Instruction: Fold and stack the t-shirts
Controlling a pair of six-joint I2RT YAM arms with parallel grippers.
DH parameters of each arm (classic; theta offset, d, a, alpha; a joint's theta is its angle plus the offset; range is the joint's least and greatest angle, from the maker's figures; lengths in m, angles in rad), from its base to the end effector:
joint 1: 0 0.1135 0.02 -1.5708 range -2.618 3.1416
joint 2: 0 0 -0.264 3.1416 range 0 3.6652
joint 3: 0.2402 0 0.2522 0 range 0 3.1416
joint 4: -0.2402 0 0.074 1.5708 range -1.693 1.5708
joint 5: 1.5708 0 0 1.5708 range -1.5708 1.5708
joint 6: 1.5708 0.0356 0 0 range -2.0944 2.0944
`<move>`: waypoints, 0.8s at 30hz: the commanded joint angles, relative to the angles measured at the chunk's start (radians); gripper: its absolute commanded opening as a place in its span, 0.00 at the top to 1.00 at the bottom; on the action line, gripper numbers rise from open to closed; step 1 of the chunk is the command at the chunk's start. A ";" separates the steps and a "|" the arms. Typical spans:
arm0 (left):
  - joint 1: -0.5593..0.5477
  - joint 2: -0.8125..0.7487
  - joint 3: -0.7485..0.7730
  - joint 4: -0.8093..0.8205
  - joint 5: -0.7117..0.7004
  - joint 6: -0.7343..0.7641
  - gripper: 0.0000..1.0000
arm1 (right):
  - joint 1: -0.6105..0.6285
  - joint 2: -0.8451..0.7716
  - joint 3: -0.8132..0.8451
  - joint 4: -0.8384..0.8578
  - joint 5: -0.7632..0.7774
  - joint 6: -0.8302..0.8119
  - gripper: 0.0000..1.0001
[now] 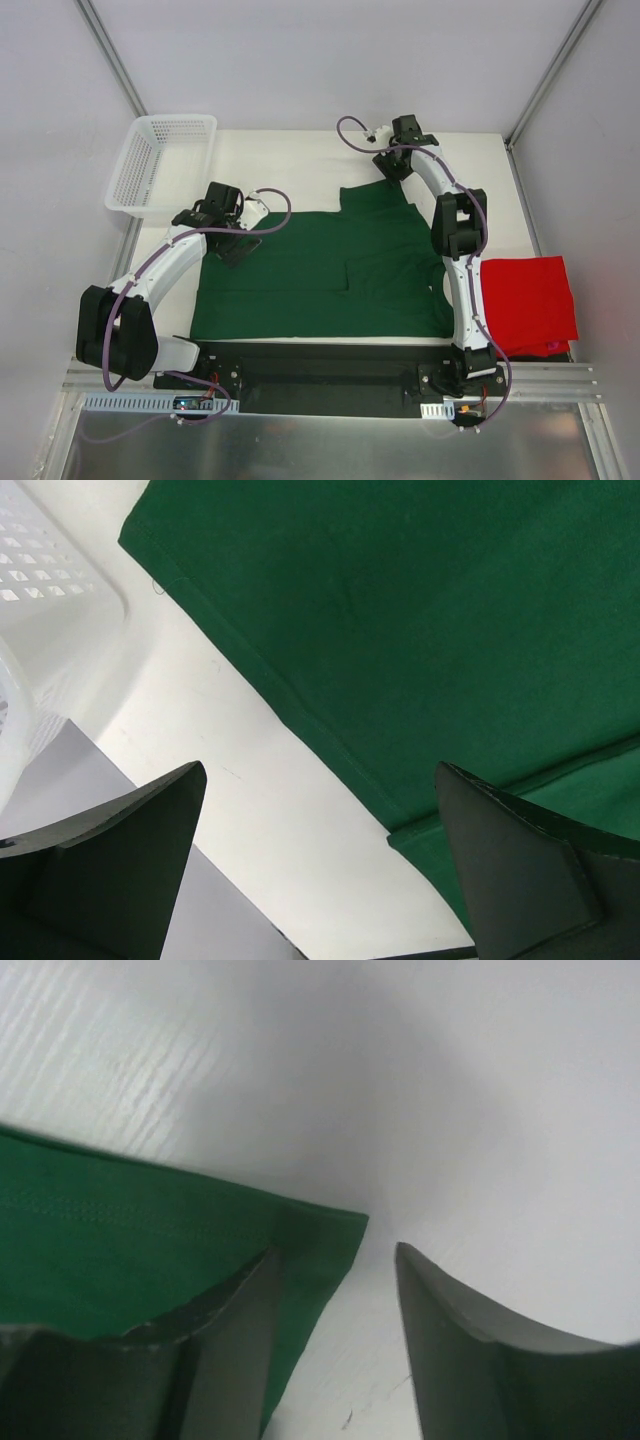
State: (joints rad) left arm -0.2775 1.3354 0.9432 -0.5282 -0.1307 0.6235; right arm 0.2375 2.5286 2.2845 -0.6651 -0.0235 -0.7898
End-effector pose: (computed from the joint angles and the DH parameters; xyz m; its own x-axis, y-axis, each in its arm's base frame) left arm 0.2647 -0.0706 0.2450 -0.5071 0.7464 -0.4310 0.6058 0.6644 0.4377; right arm 0.5397 0.1315 0.1779 -0.3629 -0.8184 -0.4457 -0.7201 0.5498 -0.4233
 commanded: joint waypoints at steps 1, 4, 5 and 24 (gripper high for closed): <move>0.000 -0.008 -0.006 0.002 0.022 -0.005 0.01 | 0.003 0.022 0.030 -0.028 0.016 -0.005 0.46; 0.000 -0.008 -0.007 0.002 0.020 -0.004 0.01 | 0.003 0.025 0.038 -0.036 0.011 -0.014 0.58; -0.002 -0.008 -0.006 0.002 0.019 -0.004 0.01 | 0.003 0.029 0.041 -0.044 0.011 -0.020 0.58; 0.000 0.051 0.046 0.019 -0.110 0.001 0.01 | -0.001 0.004 -0.008 -0.008 0.017 -0.023 0.99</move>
State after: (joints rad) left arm -0.2779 1.3491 0.9367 -0.5278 -0.1612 0.6231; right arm 0.2401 2.5473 2.3035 -0.6750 -0.0143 -0.8158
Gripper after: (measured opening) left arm 0.993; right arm 0.018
